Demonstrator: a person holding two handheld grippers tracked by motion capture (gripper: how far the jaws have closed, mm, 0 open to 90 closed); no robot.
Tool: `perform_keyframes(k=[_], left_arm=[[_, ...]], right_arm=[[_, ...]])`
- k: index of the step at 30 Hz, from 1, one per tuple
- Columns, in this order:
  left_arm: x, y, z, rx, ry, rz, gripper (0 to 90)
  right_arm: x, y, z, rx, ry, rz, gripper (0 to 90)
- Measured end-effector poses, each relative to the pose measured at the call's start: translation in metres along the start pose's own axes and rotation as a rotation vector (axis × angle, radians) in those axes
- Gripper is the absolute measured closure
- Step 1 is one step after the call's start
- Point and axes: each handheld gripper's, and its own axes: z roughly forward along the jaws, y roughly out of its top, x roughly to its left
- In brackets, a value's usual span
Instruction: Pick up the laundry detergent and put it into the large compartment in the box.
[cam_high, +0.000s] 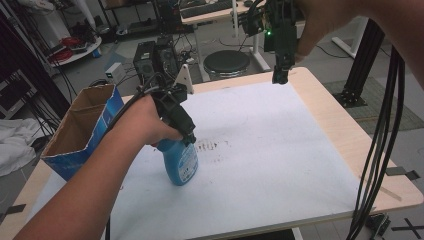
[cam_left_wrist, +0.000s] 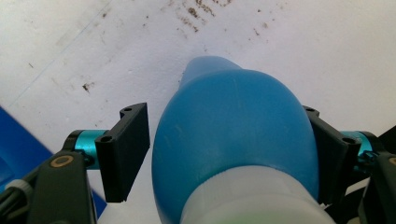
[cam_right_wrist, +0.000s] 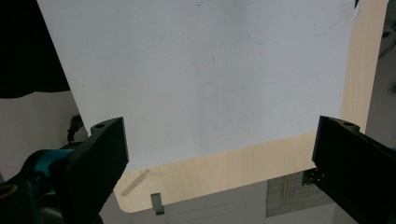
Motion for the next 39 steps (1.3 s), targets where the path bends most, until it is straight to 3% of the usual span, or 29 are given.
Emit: perform_keyframes(k=[20,33,36,39], left_arm=[[-0.0014,-0.0011,0.0005,0.024,0.004,0.001,32.0],[-0.0032,-0.0015,0.0012,0.036,-0.001,-0.022,38.6],[-0.0033,-0.0018,0.0013,0.032,-0.001,-0.021,38.9],[-0.0039,-0.0020,0.0002,0.045,-0.003,0.005,39.0]], right_arm=[[-0.0005,0.0035,0.0018,-0.001,-0.002,-0.011,2.6],[-0.0019,0.0039,0.0029,0.003,-0.005,-0.005,2.6],[-0.0012,0.0043,0.0033,0.004,-0.005,-0.007,2.6],[-0.0011,0.0039,0.0035,0.004,-0.005,-0.005,2.6]])
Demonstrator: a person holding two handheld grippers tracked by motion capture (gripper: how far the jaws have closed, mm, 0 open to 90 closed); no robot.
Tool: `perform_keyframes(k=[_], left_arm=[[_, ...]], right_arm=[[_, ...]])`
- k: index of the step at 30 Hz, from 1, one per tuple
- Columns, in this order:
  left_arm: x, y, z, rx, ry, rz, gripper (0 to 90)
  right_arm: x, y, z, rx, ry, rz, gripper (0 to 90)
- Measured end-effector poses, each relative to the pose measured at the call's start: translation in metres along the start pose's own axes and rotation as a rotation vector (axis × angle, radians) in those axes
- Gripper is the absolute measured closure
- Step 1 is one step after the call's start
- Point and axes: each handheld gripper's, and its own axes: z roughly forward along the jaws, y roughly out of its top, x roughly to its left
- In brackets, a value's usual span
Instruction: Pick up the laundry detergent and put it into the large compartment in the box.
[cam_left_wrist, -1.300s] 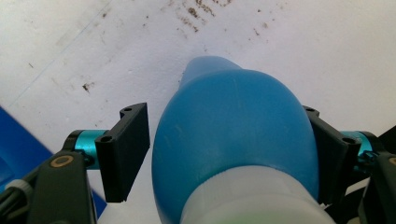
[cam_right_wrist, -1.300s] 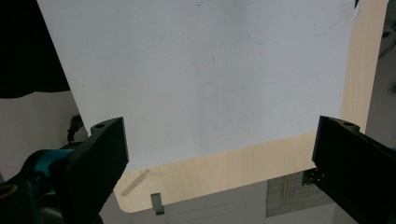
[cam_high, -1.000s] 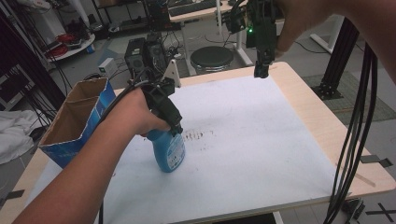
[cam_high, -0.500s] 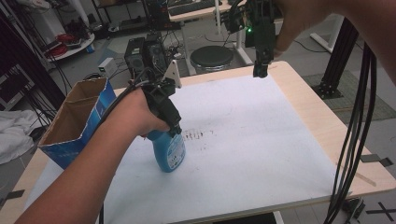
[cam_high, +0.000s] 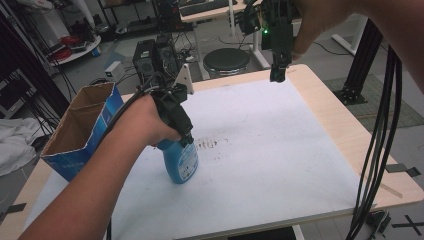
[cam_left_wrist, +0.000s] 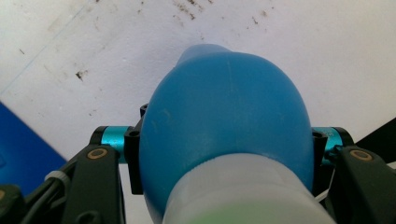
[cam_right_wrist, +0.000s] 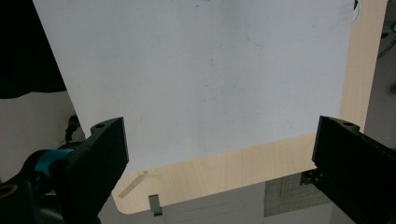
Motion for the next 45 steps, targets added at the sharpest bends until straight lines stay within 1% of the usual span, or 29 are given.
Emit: perform_keyframes(k=[3,7,11,13,14,20,21,22,23,24,27,30,33,36,37,38,39,41,43,45], left_arm=[[-0.001,-0.001,-0.005,-0.006,-0.004,0.009,39.0],[-0.002,-0.005,-0.021,-0.019,-0.013,0.018,39.0],[0.000,-0.008,-0.042,-0.009,-0.020,0.030,39.0],[0.002,-0.010,-0.053,-0.021,-0.020,0.039,39.0],[0.003,-0.011,-0.059,-0.023,-0.018,0.043,39.0],[0.014,-0.018,-0.098,-0.040,-0.018,0.043,38.9],[0.017,-0.019,-0.106,-0.047,-0.020,0.037,38.9],[0.020,-0.020,-0.112,-0.057,-0.018,0.031,38.9],[0.022,-0.022,-0.119,-0.070,-0.018,0.014,38.9],[0.026,-0.023,-0.126,-0.068,-0.013,0.018,38.9],[0.035,-0.029,-0.144,-0.084,-0.007,-0.012,38.9],[0.049,-0.037,-0.161,-0.095,-0.004,-0.035,38.9],[0.063,-0.046,-0.176,-0.098,0.011,-0.062,38.9],[0.077,-0.053,-0.188,-0.102,0.032,-0.097,38.9],[0.081,-0.056,-0.193,-0.105,0.040,-0.115,38.9],[0.084,-0.058,-0.195,-0.110,0.041,-0.126,38.9],[0.088,-0.061,-0.198,-0.113,0.042,-0.143,38.9],[0.097,-0.066,-0.203,-0.122,0.033,-0.169,38.9],[0.107,-0.072,-0.208,-0.121,0.025,-0.186,38.9],[0.114,-0.077,-0.211,-0.120,0.022,-0.205,39.0]], right_arm=[[0.000,0.000,0.000,0.001,0.000,0.001,2.6],[0.001,0.001,0.001,0.011,0.000,-0.002,2.6],[0.003,0.003,0.000,0.007,0.002,-0.003,2.6],[0.004,0.004,0.000,0.005,0.001,0.000,2.6],[0.004,0.004,0.000,0.009,0.003,-0.008,2.6],[0.006,0.009,0.004,0.018,0.006,-0.015,2.6],[0.006,0.010,0.004,0.022,0.006,-0.022,2.6],[0.006,0.011,0.004,0.022,0.006,-0.016,2.6],[0.006,0.012,0.004,0.017,0.007,-0.021,2.6],[0.006,0.012,0.004,0.017,0.007,-0.020,2.6],[0.006,0.013,0.004,0.016,0.010,-0.020,2.6],[0.006,0.013,0.003,0.017,0.010,-0.020,2.6],[0.007,0.013,0.003,0.018,0.009,-0.019,2.6],[0.007,0.014,0.003,0.019,0.011,-0.022,2.6],[0.007,0.014,0.003,0.022,0.008,-0.023,2.6],[0.007,0.015,0.003,0.018,0.009,-0.022,2.6],[0.007,0.016,0.003,0.021,0.009,-0.019,2.6],[0.007,0.019,0.003,0.021,0.010,-0.030,2.6],[0.007,0.021,0.003,0.024,0.010,-0.028,2.6],[0.007,0.022,0.003,0.025,0.010,-0.033,2.6]])
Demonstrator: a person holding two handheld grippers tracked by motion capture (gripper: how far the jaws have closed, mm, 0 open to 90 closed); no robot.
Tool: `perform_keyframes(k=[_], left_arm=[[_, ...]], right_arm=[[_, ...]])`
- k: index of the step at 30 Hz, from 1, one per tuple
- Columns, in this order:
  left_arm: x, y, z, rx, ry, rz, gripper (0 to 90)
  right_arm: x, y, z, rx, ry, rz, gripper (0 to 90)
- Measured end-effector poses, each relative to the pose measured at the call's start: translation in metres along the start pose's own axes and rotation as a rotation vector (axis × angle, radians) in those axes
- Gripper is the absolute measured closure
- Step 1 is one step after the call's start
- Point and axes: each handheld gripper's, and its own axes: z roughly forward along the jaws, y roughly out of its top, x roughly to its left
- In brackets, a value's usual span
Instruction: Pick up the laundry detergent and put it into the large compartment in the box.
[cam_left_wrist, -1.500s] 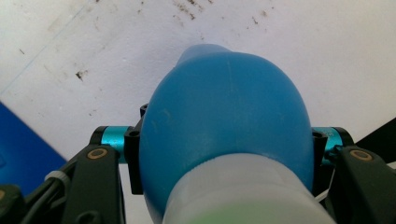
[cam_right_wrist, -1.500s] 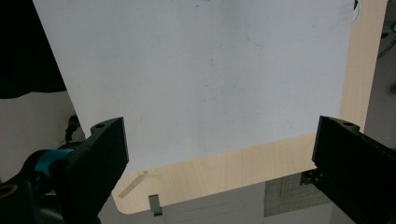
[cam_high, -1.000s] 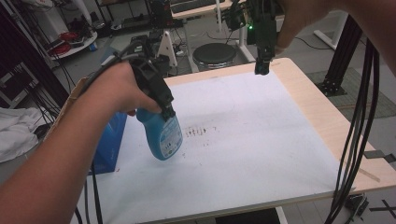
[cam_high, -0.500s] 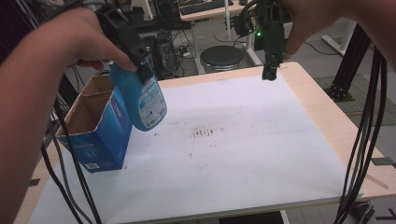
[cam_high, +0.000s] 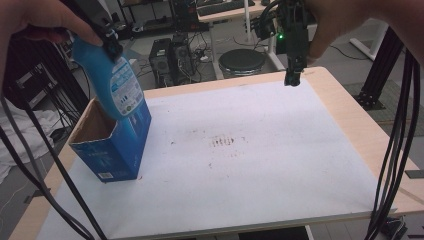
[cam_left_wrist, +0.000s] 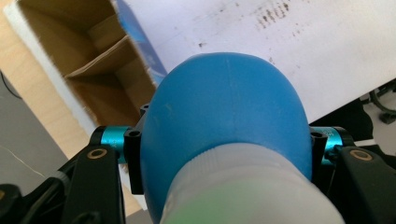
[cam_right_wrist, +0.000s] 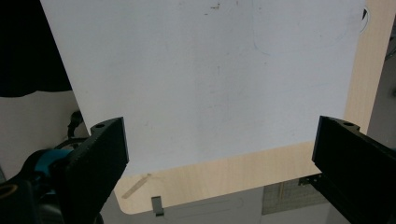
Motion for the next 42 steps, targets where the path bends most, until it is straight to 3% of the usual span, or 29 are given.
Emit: perform_keyframes(k=[10,15,25,31,37,42], left_arm=[[0.043,-0.013,0.000,0.025,0.022,-0.109,39.0],[0.057,-0.015,0.008,0.037,0.040,-0.148,39.0],[0.079,-0.018,0.034,0.061,0.021,-0.201,39.0],[0.086,-0.019,0.056,0.069,0.010,-0.216,38.9],[0.093,-0.022,0.081,0.089,0.010,-0.203,39.0],[0.095,-0.022,0.102,0.105,-0.011,-0.153,39.0]], right_arm=[[-0.002,0.002,0.000,0.005,0.000,0.006,2.6],[-0.004,0.004,0.002,0.006,0.003,0.008,2.6],[-0.006,0.005,0.004,0.014,0.006,0.008,2.6],[-0.007,0.004,0.007,0.015,0.007,0.013,2.6],[-0.007,0.000,0.009,0.013,0.013,0.018,2.6],[-0.007,-0.001,0.009,0.016,0.012,0.016,2.6]])
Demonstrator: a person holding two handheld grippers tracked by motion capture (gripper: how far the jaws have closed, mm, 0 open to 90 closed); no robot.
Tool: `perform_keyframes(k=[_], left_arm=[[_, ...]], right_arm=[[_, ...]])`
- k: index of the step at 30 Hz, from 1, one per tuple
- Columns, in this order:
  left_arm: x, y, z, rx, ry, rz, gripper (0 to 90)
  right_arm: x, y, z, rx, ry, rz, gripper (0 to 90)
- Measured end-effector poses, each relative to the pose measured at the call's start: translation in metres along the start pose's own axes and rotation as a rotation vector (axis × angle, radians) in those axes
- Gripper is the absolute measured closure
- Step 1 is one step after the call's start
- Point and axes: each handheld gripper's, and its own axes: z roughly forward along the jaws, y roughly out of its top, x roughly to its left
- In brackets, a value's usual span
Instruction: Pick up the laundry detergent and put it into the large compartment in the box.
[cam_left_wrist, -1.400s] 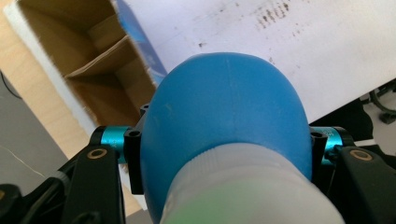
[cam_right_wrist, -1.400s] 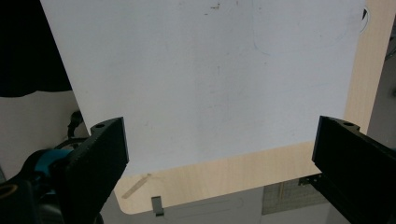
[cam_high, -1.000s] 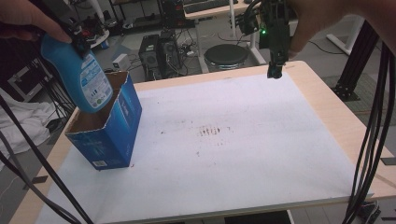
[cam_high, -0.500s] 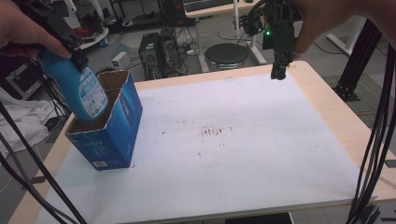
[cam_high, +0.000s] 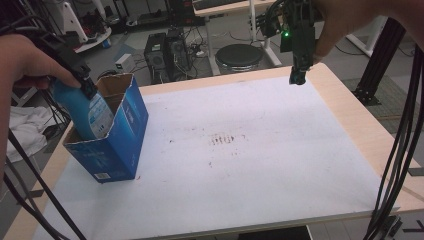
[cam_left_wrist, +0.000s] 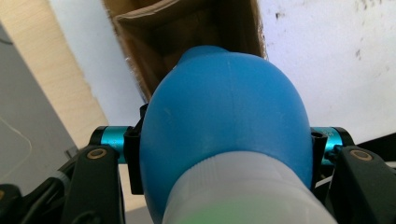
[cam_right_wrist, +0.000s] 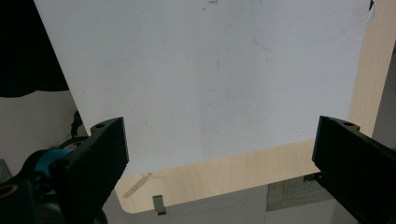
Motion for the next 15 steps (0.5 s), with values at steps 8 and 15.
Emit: perform_keyframes(k=[8,15], left_arm=[[0.003,0.003,0.027,0.041,-0.011,0.094,38.9],[0.001,0.008,0.043,0.066,-0.001,0.205,38.9]], right_arm=[[-0.001,-0.001,0.005,-0.001,0.008,0.005,2.6],[-0.004,-0.001,0.009,0.002,0.014,0.009,2.6]])
